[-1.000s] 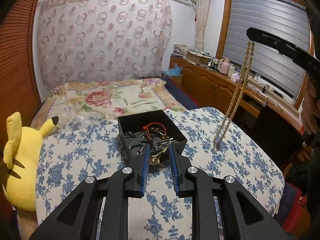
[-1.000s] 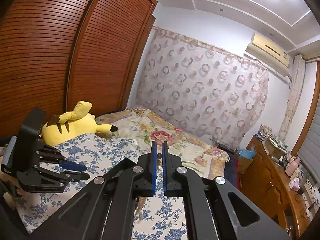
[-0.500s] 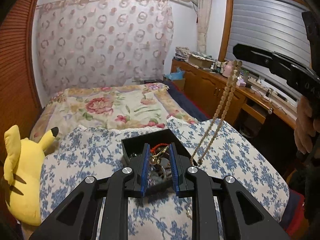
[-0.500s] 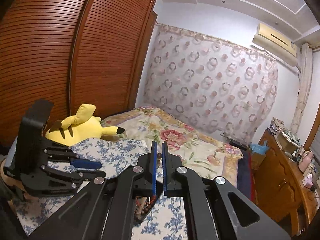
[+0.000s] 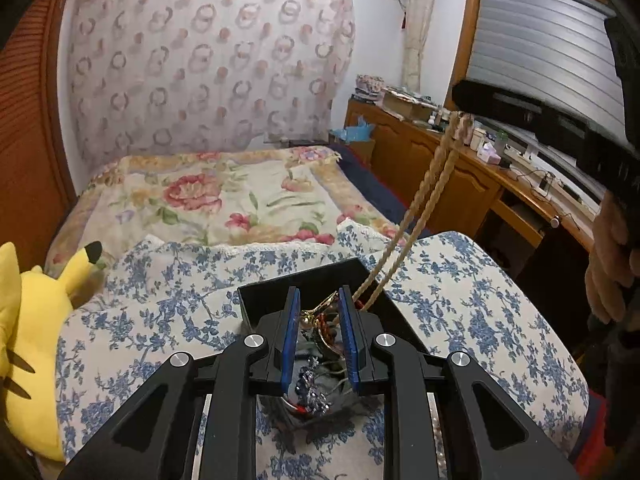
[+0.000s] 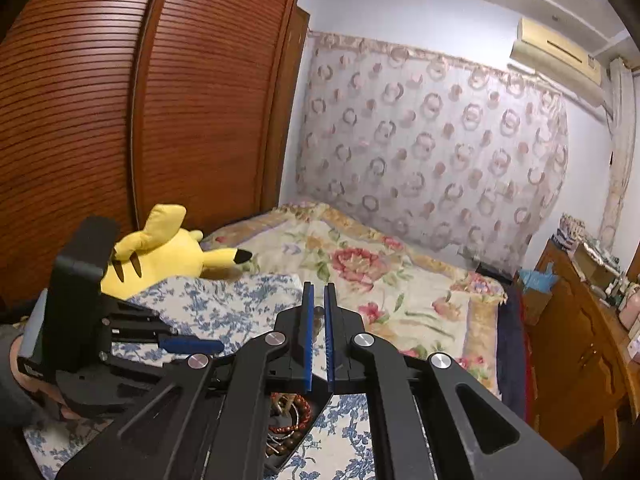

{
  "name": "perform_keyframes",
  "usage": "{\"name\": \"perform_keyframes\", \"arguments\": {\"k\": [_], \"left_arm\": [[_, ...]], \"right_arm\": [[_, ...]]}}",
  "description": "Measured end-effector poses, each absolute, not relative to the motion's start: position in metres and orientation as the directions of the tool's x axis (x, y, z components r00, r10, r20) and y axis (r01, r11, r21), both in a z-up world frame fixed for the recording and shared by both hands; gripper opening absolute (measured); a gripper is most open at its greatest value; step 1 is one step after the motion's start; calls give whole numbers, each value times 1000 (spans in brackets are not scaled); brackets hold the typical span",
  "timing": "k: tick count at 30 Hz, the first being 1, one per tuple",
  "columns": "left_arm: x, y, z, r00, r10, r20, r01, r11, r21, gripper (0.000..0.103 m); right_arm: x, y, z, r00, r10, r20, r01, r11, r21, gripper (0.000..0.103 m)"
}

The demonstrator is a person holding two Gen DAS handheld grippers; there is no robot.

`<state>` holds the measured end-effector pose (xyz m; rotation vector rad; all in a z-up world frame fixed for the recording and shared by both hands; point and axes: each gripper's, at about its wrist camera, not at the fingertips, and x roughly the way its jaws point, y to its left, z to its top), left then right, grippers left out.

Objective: Organize jewelry

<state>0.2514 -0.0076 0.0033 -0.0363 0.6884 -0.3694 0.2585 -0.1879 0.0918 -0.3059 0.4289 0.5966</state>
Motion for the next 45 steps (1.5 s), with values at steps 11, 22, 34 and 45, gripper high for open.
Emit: {"name": "perform_keyframes", "arguments": {"k": [11,22,34,45], "left_arm": [[277,-3,-10,685,-352,-638,311,933,-181,19],[280,-1,-5,701,-341,-627,299,938,-175,33],[232,4,-7,717,-329,-614,308,940,-144,63],[180,1,-39,688,-332,-645,316,938,-146,83]], "right_arm": [[288,-181,31,631,495,-598,-636,771,-33,6],[291,-188,21,608,508,-610,-633,774,14,12],[237,-225,6,614,499,-612,-613,789,28,15],[175,-244,-59,555,444,-703,-598,801,35,25]]}}
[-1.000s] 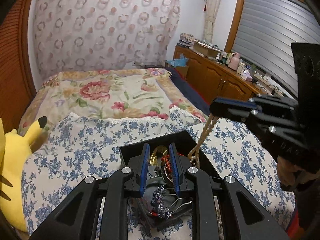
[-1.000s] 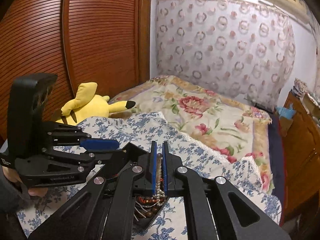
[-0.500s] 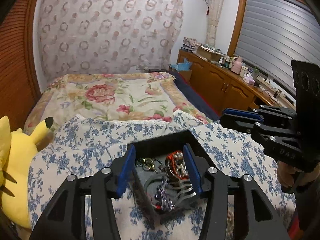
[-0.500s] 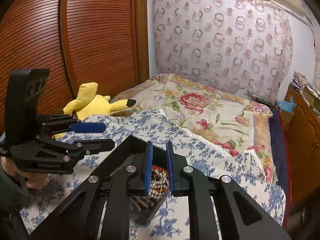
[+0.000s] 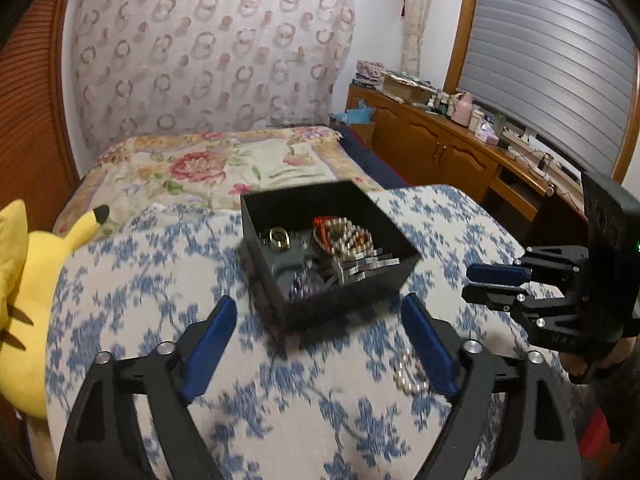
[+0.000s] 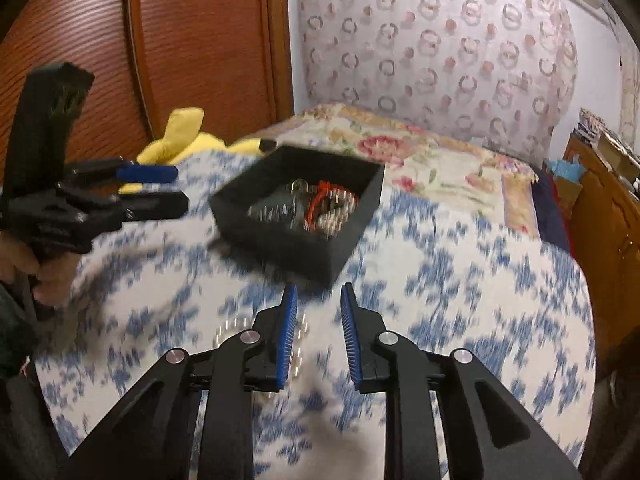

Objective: Organize jewelry

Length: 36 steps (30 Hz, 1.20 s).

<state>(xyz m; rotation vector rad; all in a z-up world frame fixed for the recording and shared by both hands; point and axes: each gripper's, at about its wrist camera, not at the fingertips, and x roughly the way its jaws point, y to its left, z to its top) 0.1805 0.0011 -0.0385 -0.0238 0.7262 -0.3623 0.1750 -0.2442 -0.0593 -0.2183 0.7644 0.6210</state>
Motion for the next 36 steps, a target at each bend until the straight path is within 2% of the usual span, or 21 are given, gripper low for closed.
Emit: {"name": "perform_keyframes", "arguments": {"k": [14,28,30,31,36], "left_arm": [[149,11,-67,659,-309,-686,284,946,-154,85],[141,8,-65,666,-307,-679,289,946,-145,85],[140,7,-65,666,-308,-680,289,946,-146,85],[140,7,-65,665,-310,-679,289,946,-149,85],[139,6,-65,664,-311,-680,291,945,-148,85]], "right_arm": [[137,-213,-84,434,489,-757,-677,731,84,25],[141,-198,-101,454,407,-792,-679,734,-12,25],[141,-198,-101,461,405,-790,-675,738,-16,22],[141,-198,-101,468,403,-787,-675,738,-24,10],[140,-207,-88,494,425,-758,-666,746,-15,8]]}}
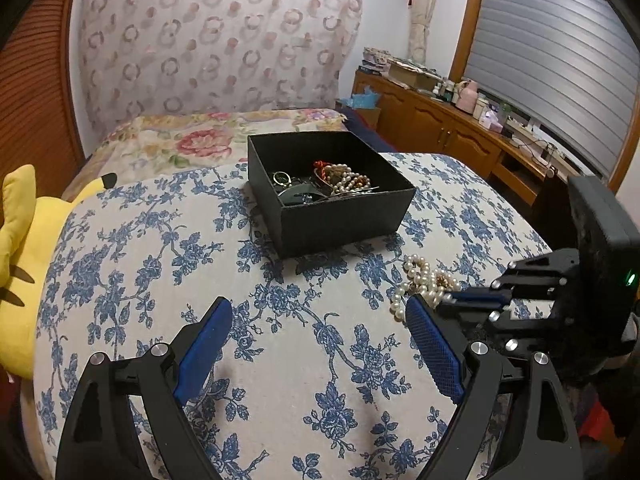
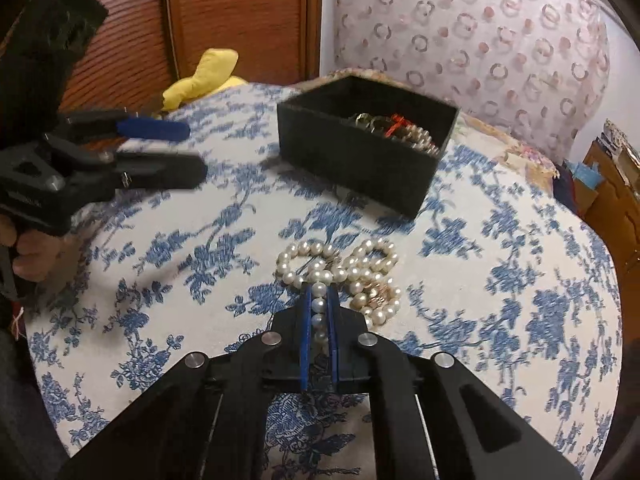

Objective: Organize jewelry

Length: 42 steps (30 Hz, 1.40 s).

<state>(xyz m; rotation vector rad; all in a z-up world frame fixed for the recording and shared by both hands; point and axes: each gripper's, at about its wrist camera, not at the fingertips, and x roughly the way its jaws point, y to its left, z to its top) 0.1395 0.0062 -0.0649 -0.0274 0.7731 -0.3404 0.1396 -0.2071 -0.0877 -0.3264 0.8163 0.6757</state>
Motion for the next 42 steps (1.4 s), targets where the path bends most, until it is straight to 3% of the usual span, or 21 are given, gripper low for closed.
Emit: {"name": "perform_keyframes", "arguments": {"k": [18,31,33,42], "left_arm": [[139,-15,-66,641,-339,-689,328,932,-154,85],[148,-73,-75,572,-397,-717,432,889,-148,85],[150,-87,-78,555,-404,-727,454,880,-142,82],[155,-127,-91,498,-402,-768,522,846,-104,54]], "right_arm": [[143,-250,10,662,481,-575,-610,791,-41,8],[154,-297,-16,682,401,-612,-512,859,-8,8],[156,-304,-19,686,388,-615,-496,868,-5,8],[159,-326,-25,696,372,-614,-460,888,17,8]]}}
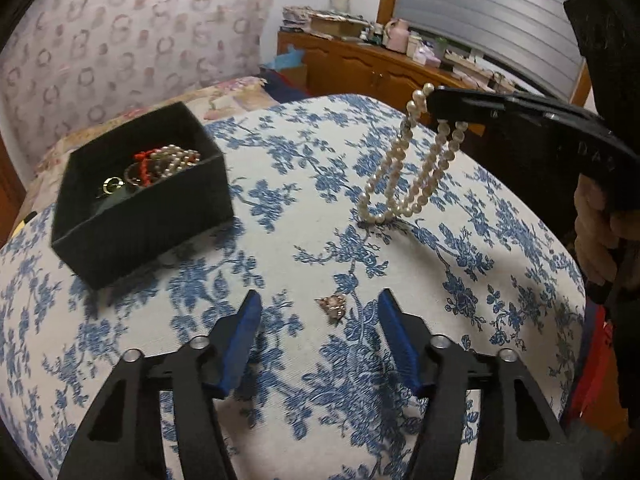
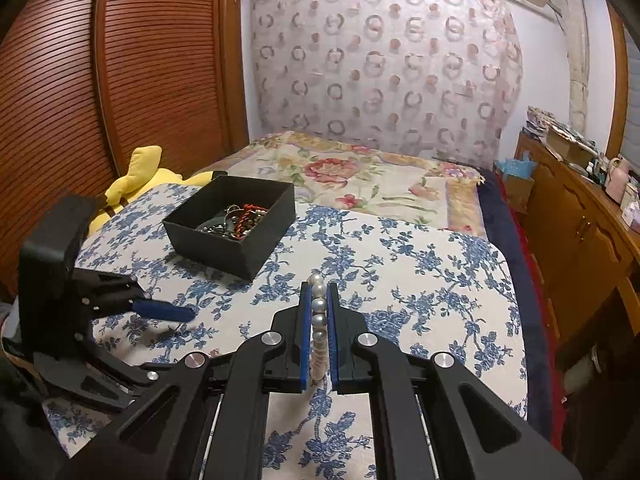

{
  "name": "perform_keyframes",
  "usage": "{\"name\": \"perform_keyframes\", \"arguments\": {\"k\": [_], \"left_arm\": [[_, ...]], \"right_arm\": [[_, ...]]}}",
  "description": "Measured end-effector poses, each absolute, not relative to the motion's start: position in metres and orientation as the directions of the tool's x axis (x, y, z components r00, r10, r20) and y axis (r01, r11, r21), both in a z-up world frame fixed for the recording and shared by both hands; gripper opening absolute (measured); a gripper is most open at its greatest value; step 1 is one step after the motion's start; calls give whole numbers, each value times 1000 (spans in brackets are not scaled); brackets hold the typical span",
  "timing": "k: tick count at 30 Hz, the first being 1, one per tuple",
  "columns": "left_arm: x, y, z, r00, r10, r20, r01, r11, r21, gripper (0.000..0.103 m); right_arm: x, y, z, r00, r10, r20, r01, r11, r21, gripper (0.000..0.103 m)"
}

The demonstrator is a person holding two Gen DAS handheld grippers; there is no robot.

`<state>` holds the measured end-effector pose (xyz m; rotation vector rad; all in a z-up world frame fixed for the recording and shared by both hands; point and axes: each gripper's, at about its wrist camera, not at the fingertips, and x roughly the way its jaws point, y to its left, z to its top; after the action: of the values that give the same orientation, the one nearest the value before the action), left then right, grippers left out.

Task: Organize jewelry
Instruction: 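Lift the pearl necklace with the right gripper while the left gripper grasps the small gold ring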

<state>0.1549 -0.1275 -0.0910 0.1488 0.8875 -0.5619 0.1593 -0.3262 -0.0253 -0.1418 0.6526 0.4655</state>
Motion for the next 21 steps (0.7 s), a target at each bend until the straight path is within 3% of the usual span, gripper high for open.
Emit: {"name": "perform_keyframes", "arguments": {"k": [9,13,21], "left_arm": [[158,-134,-100,499,-379,-779,524,848,-77,34],[161,-133,-101,497,-384,-778,523,848,-85,14],[163,-119,-90,516,-395,-760,506,857,-102,13]], "right_arm": [[159,-326,-28,693,379,-613,-468,884,18,8],[161,-322,-26,692,384,-612,-473,881,18,8],[166,-309,-16,693,399,-600,-492,871,11,8]]}}
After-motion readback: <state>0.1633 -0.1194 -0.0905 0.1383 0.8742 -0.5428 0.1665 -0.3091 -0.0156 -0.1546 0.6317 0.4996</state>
